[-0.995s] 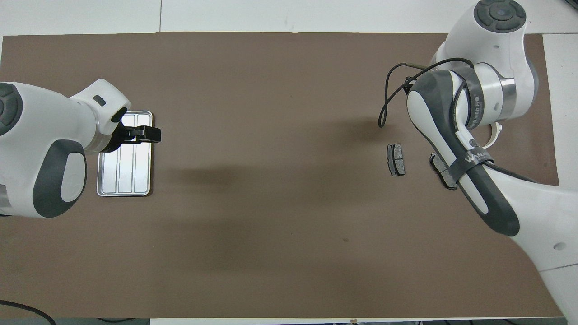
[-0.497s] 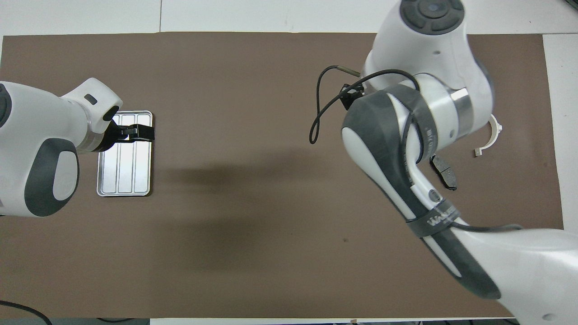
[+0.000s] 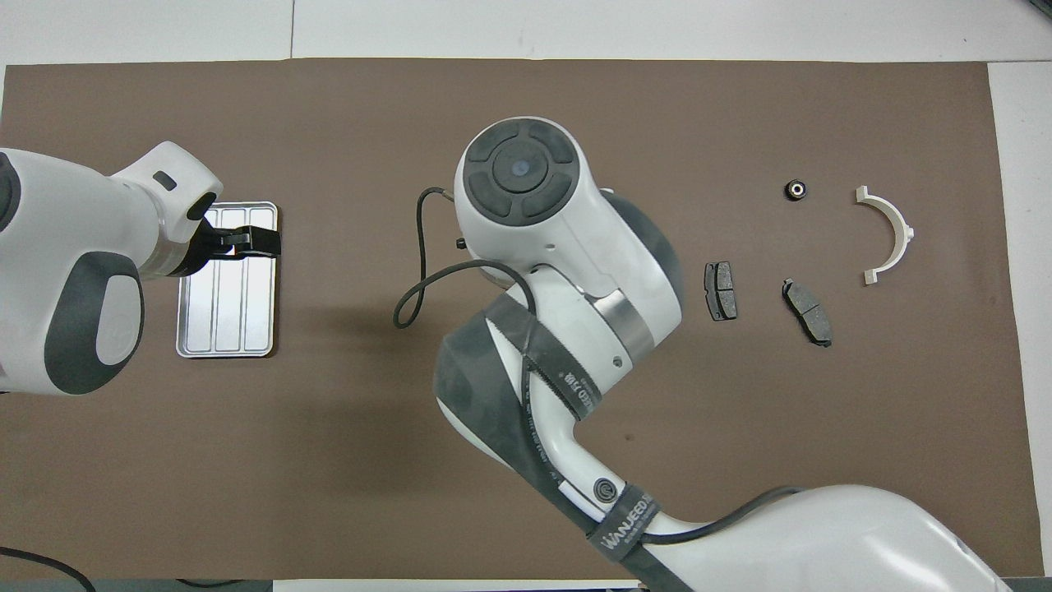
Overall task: Pick bearing gear from pile to tray
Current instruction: 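Carry the gear with the right gripper toward the table center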
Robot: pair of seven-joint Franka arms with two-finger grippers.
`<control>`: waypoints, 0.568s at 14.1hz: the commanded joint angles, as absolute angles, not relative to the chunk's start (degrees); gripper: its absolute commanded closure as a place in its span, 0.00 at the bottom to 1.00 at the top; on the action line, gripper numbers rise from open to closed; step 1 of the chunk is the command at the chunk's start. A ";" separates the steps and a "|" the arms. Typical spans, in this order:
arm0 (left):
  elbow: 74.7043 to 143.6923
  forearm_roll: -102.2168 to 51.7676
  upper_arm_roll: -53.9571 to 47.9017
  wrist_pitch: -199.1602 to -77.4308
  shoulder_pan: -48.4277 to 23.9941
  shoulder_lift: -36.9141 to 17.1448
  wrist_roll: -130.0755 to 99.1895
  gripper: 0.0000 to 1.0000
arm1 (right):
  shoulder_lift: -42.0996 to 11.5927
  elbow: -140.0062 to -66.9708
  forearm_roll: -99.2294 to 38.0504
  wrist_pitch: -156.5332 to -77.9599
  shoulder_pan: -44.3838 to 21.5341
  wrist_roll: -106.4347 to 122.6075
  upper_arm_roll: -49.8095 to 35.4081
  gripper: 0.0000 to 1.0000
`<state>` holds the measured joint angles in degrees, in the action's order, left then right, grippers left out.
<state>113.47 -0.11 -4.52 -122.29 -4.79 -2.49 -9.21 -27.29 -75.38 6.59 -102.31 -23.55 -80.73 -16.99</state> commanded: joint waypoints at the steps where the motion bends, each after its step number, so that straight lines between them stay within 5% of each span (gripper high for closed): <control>1: 113.56 0.26 -4.57 -121.82 -4.22 -2.37 -8.61 0.00 | -27.86 -79.27 7.91 -107.74 -25.04 -84.89 -17.31 1.00; 8: 113.82 0.70 -4.39 -122.61 -4.13 -2.29 -8.17 0.01 | -37.17 -79.01 13.18 -115.65 -29.00 -90.79 -17.23 1.00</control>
<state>113.47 0.07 -4.28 -122.19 -4.75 -2.49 -8.98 -35.35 -79.41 11.74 -113.65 -29.46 -89.79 -16.90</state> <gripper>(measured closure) 0.000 0.775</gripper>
